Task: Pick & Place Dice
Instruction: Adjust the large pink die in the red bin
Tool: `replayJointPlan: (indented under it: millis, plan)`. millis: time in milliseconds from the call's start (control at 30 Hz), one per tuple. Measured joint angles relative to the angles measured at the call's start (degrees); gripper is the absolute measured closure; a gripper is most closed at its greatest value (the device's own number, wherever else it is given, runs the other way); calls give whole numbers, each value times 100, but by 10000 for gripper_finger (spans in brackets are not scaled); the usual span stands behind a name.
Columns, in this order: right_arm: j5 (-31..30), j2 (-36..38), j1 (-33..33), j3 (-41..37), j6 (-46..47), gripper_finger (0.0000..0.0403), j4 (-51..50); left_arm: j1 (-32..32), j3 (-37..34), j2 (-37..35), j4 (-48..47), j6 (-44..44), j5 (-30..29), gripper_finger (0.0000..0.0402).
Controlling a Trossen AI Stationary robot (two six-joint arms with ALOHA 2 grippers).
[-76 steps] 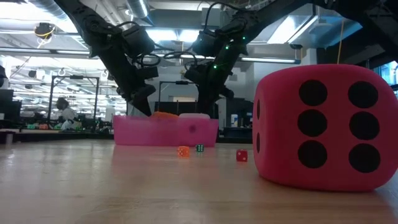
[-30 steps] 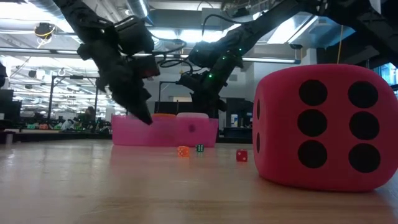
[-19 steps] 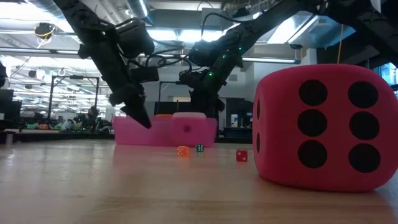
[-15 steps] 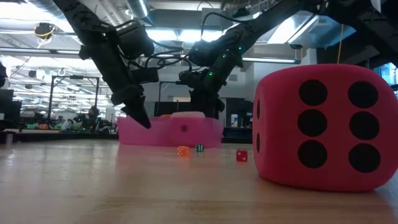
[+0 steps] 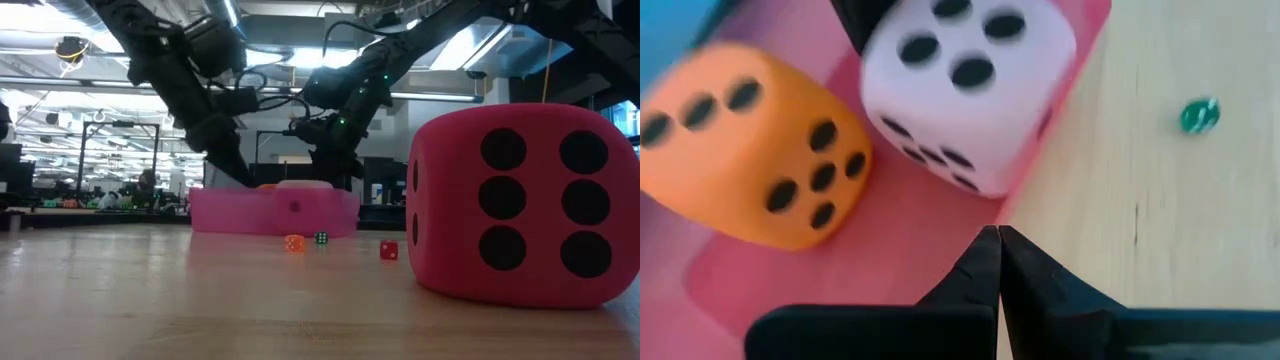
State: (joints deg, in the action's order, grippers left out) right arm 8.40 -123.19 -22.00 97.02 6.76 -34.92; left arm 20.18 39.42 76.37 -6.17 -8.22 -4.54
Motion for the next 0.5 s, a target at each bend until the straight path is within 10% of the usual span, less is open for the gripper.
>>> replayJointPlan:
  millis: [500]
  plan:
    - [10, 40, 41, 659, -173, 398, -1131, 620, 205, -192, -2, 343, -1169, 401]
